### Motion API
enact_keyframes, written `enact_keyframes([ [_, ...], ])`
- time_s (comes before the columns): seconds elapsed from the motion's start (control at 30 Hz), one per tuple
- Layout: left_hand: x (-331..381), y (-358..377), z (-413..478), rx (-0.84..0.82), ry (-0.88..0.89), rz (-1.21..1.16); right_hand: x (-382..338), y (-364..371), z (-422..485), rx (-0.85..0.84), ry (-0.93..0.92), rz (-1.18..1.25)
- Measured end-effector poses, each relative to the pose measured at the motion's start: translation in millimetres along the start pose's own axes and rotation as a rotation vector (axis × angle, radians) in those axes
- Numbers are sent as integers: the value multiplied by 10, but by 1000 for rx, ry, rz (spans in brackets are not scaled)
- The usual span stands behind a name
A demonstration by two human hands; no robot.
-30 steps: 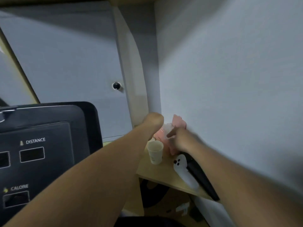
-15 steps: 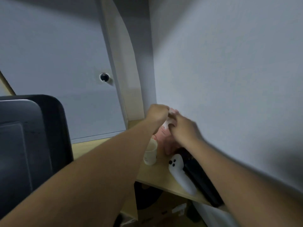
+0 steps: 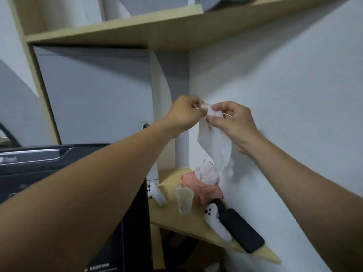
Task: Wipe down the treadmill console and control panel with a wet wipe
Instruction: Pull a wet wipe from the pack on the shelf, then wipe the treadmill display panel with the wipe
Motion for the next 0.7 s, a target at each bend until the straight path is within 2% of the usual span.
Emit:
enact_keyframes([
  [0.1, 136, -395, -375, -29, -5, -214, -386, 118, -229, -79, -26, 5],
  [0.23, 27, -938, -963, -23, 1, -324, -793, 450, -640, -137, 36, 145],
  [0.43, -252, -1817, -1767, 70, 24, -137, -1239, 1268, -1208, -344, 112, 226],
  [0.53, -415, -2202, -2096, 168, -44, -221, -1339, 1748, -1436, -313, 121, 235],
  [0.63, -686, -2415, -2441, 45, -235, -531, -1425, 2176, -1663, -237, 139, 282],
  [0.7, -911, -2533, -2682, 13, -259, -488, -1389, 2380, -1804, -216, 80, 165],
])
Point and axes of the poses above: each hand's wrist, its own z-axis towards the middle knuckle, its own y-axis out of the palm, x = y × z, the point moved 2 cm from there along z, towards the middle knuckle, and after that the axes turned 5 degrees about -y, right-handed, at the moved point
